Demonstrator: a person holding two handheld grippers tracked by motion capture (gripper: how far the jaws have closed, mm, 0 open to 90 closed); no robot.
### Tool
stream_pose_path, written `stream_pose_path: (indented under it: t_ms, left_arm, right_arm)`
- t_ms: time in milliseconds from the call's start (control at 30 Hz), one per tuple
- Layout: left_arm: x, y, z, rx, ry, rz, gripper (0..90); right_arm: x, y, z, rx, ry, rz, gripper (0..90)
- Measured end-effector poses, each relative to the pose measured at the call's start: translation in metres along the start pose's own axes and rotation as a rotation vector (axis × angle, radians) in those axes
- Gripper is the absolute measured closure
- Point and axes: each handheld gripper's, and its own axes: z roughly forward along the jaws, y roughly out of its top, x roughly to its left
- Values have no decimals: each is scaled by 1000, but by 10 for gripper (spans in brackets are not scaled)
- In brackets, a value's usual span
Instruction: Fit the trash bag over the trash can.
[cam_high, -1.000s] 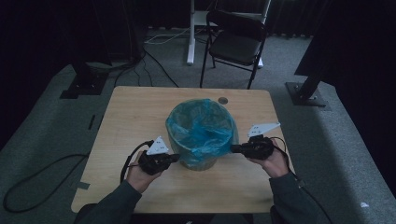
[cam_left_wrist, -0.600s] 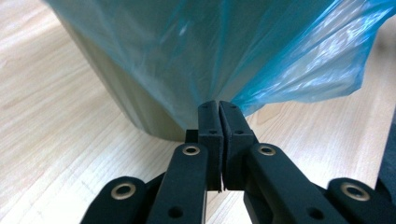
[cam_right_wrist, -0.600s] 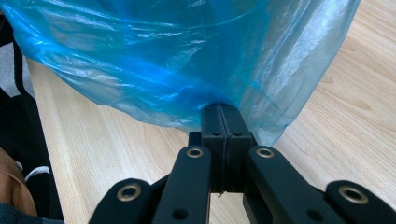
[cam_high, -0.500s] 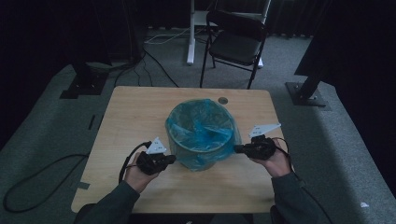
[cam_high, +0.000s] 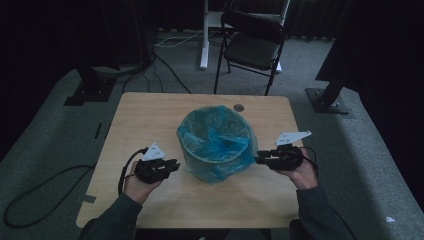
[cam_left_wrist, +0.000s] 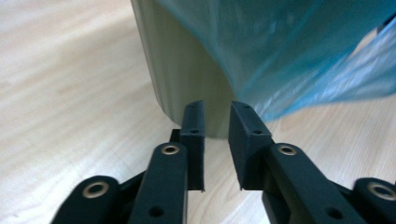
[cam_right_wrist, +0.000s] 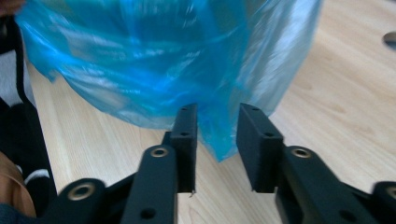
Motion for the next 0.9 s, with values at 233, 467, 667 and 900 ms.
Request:
stream_pose_path:
  t_ms: [233, 467, 667, 900]
  left_arm:
    - [6, 24, -21, -108, 13, -12, 694]
    - [14, 51, -33, -196, 6, -26, 659]
    - [13, 63, -30, -205, -12, -24, 636]
    - [8, 66, -23, -201, -31, -19, 638]
  right_arm:
    - [-3, 11, -16, -97, -35, 24, 594]
    - [2, 22, -2, -69, 5, 16, 536]
    - [5, 24, 12, -50, 57, 4, 570]
    - [9, 26, 24, -5, 67, -31, 884]
